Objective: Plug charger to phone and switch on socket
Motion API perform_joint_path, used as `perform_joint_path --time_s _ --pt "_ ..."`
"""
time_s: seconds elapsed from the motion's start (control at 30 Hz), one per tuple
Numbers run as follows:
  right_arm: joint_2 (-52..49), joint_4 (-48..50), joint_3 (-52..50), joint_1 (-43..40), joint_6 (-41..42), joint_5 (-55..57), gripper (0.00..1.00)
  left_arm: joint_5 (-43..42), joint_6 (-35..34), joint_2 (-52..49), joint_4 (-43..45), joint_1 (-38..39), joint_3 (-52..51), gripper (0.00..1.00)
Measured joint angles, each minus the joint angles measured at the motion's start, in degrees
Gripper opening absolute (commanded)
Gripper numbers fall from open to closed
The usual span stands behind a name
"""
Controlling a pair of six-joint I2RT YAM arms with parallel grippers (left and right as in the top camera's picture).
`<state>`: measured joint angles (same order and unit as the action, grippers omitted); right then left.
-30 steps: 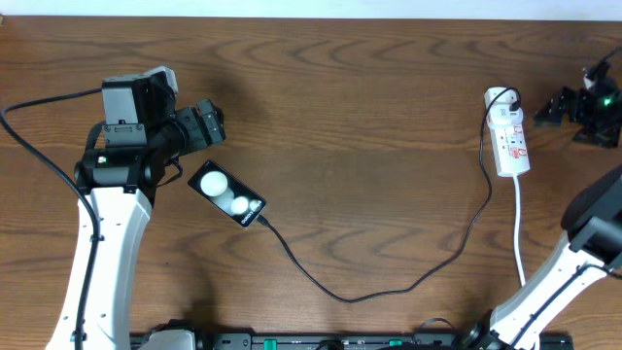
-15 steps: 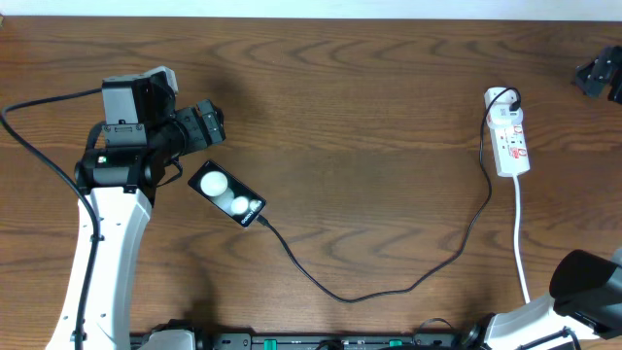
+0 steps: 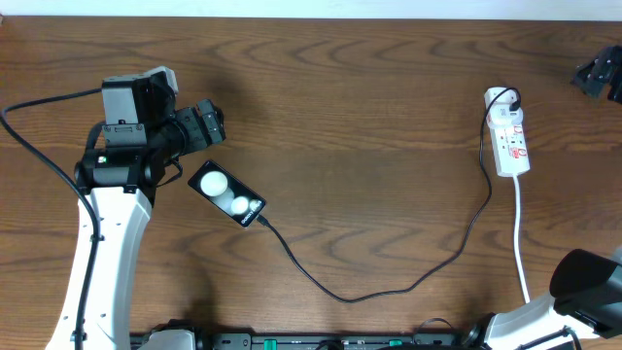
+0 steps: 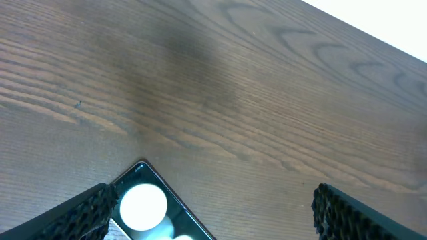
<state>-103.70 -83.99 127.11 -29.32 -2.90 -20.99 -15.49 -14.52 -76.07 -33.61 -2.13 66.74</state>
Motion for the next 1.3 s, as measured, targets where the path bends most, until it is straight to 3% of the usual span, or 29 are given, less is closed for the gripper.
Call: perform_joint_path --time_s 0.3,0.43,0.57,0.77,1.0,1.17,1.3 --pt "0.0 0.0 0.0 0.0 0.0 0.0 0.99 2.2 0.5 0.6 -5.9 0.0 -0.1 0.95" --pt "0.0 0.0 0.0 0.0 0.0 0.0 0.99 4.1 0.9 5.7 -4.7 0.0 -2.7 0.95" --pt "0.0 0.0 0.0 0.0 0.0 0.0 0.99 5.5 1.1 16.7 4.2 0.0 -11.1 0.95" --pt "0.0 0.0 0.0 0.0 0.2 -0.1 0.99 6.6 2.6 33.6 28.6 0.0 -29.3 0.95" --pt "0.0 0.0 0.0 0.0 0.4 0.0 0.99 6.9 5.4 53.0 51.1 0.0 -49.6 0.95" --pt "0.0 0.0 0.0 0.0 0.4 0.0 0.99 6.9 9.0 64.4 56.7 0.0 -60.4 0.95" --pt "0.0 -0.1 0.0 0.0 0.4 0.0 0.99 6.8 11.4 72.0 52.8 -0.8 -66.3 0.95"
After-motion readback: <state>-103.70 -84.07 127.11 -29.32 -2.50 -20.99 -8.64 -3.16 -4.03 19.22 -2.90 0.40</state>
